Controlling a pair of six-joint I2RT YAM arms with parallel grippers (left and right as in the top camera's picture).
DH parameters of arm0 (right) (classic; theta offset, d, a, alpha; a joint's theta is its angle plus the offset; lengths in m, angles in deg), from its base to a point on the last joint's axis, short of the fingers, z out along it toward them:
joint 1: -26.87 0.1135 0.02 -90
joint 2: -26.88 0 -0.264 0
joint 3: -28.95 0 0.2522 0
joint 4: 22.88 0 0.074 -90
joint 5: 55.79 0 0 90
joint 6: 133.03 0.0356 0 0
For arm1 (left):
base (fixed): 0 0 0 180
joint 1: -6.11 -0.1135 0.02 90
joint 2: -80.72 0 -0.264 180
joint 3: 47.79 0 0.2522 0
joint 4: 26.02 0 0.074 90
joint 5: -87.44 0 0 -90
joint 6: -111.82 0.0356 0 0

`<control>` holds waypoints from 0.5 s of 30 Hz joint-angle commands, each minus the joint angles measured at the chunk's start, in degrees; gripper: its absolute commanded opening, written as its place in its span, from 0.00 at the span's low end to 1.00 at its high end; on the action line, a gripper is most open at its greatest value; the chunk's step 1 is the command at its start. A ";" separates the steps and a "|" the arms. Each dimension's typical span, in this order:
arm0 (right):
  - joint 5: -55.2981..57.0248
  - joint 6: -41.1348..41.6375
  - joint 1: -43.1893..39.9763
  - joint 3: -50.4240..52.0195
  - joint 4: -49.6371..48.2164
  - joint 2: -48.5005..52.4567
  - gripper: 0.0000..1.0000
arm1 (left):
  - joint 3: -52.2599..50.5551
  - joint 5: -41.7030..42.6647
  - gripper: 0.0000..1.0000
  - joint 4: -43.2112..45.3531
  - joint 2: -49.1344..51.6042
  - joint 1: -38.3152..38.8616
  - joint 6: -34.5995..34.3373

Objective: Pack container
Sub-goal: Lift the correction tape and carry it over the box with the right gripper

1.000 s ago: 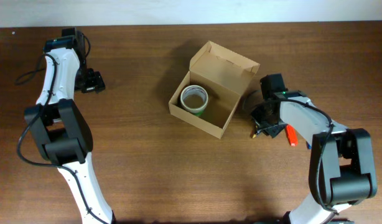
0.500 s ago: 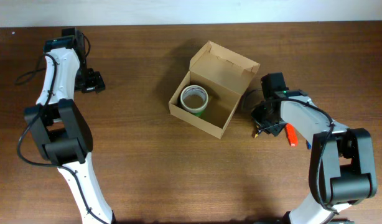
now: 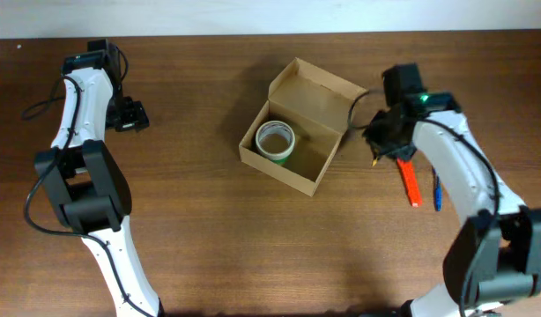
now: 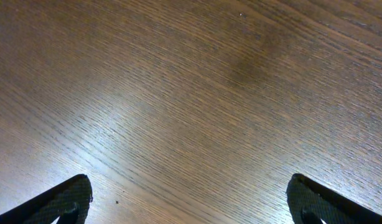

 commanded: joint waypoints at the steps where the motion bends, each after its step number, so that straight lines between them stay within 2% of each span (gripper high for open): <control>1: 1.38 -0.42 0.70 -6.21 2.84 -2.82 0.16 | -0.17 0.22 1.00 -0.02 -0.68 -0.13 0.52; 9: 0.98 0.81 9.25 -17.88 10.38 -3.37 0.15 | -0.20 0.22 1.00 -0.02 -0.68 -0.13 0.52; 15: 2.73 9.03 18.03 -19.04 10.82 -3.34 0.13 | -0.20 0.24 1.00 -0.02 -0.68 -0.13 0.52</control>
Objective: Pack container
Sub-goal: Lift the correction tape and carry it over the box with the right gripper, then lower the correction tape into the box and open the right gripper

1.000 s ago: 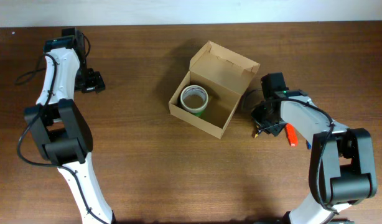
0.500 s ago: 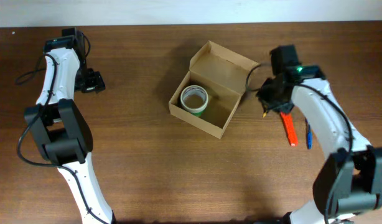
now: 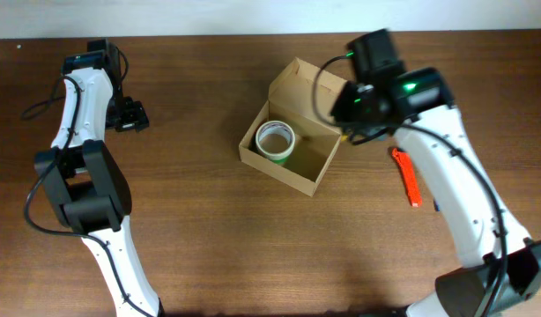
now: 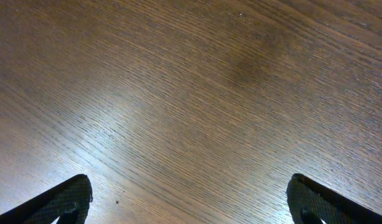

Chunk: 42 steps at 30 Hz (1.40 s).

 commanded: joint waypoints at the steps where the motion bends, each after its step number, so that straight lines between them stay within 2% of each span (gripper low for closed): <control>1: 3.52 5.73 3.98 -0.94 0.72 -1.05 0.13 | -0.20 0.22 1.00 -0.02 -0.68 -0.15 0.52; 4: 8.48 8.96 6.56 -0.76 2.36 -0.98 0.11 | -0.20 0.24 1.00 -0.02 -0.68 -0.15 0.52; 10: 7.54 12.22 7.39 -0.52 3.13 1.57 0.06 | -0.20 0.22 1.00 -0.02 -0.68 -0.15 0.52; 15: 6.58 13.51 7.39 -0.52 2.67 4.63 0.06 | -0.20 0.24 1.00 -0.02 -0.68 -0.15 0.52; 27: 1.27 13.70 7.39 -0.52 1.77 12.81 0.04 | -0.20 0.22 1.00 -0.02 -0.68 -0.15 0.50; 42: -2.36 13.88 7.39 -0.04 1.42 17.88 0.04 | -0.17 0.22 1.00 -0.02 -0.68 -0.15 0.52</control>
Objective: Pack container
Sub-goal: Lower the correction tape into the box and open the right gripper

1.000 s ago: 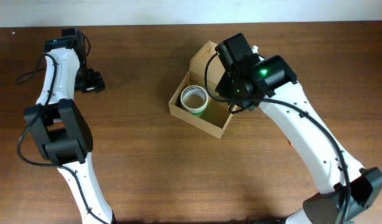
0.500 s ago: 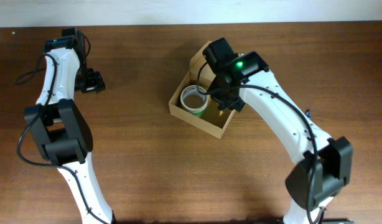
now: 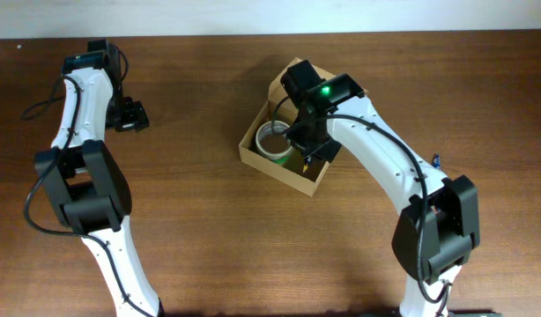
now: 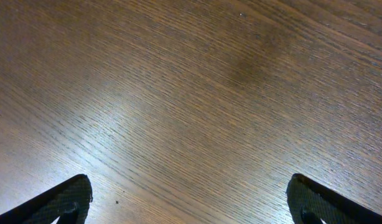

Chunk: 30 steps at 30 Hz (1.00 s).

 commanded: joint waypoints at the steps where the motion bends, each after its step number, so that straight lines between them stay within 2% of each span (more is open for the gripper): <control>1: -0.72 0.61 0.33 0.20 -0.55 2.01 0.04 | -0.20 0.24 1.00 -0.02 -0.68 -0.15 0.52; 6: -0.74 0.59 0.33 2.01 -1.18 3.91 0.04 | -0.20 0.22 1.00 -0.02 -0.68 -0.15 0.52; 19: -4.17 -0.96 -0.98 11.85 -10.14 3.98 0.05 | -0.20 0.22 1.00 -0.02 -0.68 -0.15 0.52; 23: -4.15 -1.38 -0.96 12.35 -10.78 3.98 0.18 | -0.20 0.22 1.00 -0.02 -0.68 -0.15 0.52; 30: -4.15 -5.66 -0.98 12.15 -13.07 3.89 0.29 | -0.17 0.24 1.00 -0.02 -0.68 -0.15 0.52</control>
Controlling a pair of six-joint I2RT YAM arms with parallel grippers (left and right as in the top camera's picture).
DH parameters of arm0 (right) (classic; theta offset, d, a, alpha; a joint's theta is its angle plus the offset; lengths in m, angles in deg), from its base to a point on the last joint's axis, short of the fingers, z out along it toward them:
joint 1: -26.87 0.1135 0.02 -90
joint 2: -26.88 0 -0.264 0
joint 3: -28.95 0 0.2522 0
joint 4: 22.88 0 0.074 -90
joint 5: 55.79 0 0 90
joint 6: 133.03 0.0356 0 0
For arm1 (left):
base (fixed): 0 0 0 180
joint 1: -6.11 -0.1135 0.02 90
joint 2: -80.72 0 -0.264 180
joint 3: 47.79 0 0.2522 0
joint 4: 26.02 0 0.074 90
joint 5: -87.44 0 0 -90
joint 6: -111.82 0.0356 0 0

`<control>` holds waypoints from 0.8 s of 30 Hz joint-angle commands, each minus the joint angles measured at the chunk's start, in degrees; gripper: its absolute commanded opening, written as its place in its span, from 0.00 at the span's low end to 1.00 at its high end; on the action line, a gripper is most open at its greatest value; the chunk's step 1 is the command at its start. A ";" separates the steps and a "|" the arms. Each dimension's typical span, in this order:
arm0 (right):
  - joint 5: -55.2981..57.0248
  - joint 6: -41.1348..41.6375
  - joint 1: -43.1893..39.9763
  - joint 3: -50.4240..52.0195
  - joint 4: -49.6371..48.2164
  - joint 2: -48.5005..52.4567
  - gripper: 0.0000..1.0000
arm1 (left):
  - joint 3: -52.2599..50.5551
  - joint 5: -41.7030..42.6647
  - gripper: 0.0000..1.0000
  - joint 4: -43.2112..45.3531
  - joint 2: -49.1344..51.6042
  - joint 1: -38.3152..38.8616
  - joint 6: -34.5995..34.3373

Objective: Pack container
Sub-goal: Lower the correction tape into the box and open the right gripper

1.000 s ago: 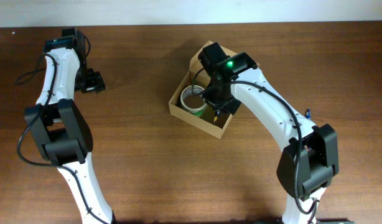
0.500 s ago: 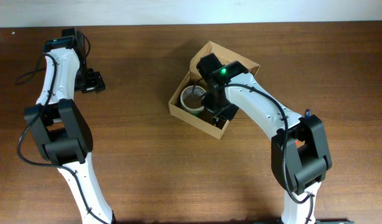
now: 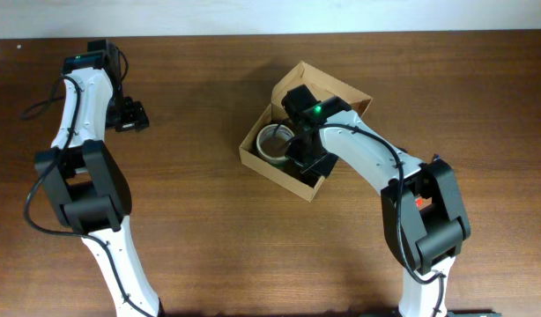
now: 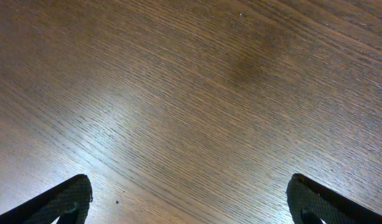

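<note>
An open cardboard box [image 3: 263, 165] sits mid-table with its flap raised at the back. A roll of tape [image 3: 272, 141] lies in its left half. My right gripper [image 3: 310, 164] is down inside the right half of the box; its jaws are hidden under the wrist, so whether it holds anything is unclear. My left gripper [image 3: 132, 116] hovers far to the left over bare wood. In the left wrist view that left gripper [image 4: 190, 186] stands wide open with nothing between its fingers.
A sliver of an orange marker [image 3: 420, 201] shows beside the right arm's lower link, to the right of the box. A black cable [image 3: 37, 107] trails off the left arm at the table's left edge.
My right gripper has gone lower into the box's right half, and the arm now lies folded over the box's right side. The box sits slightly turned. The left arm is unchanged.
My right gripper was right of the box, next to an orange marker and a blue pen, with a small yellow-tipped thing at its jaws. It then stood over the box's right rim, then above the box's inside, and now low inside. The left gripper stayed open throughout.
</note>
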 commanded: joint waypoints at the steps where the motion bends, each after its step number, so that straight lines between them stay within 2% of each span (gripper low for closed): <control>1: -0.24 -3.80 -0.22 -0.13 -0.76 0.59 0.30 | -0.17 0.24 1.00 -0.02 -0.68 -0.15 0.52; 7: 0.57 -4.50 -1.18 -3.72 2.34 0.42 0.41 | -0.20 0.22 1.00 -0.02 -0.68 -0.15 0.52; 14: 0.55 -4.50 -2.14 -4.07 3.34 0.33 0.42 | -0.20 0.22 1.00 -0.02 -0.68 -0.15 0.52; 21: 0.66 -6.01 -2.08 -4.07 3.41 0.28 0.52 | -0.20 0.22 1.00 -0.02 -0.68 -0.15 0.52; 24: 0.83 -6.01 -2.10 -4.07 3.41 0.28 0.53 | -0.17 0.22 1.00 -0.02 -0.68 -0.15 0.52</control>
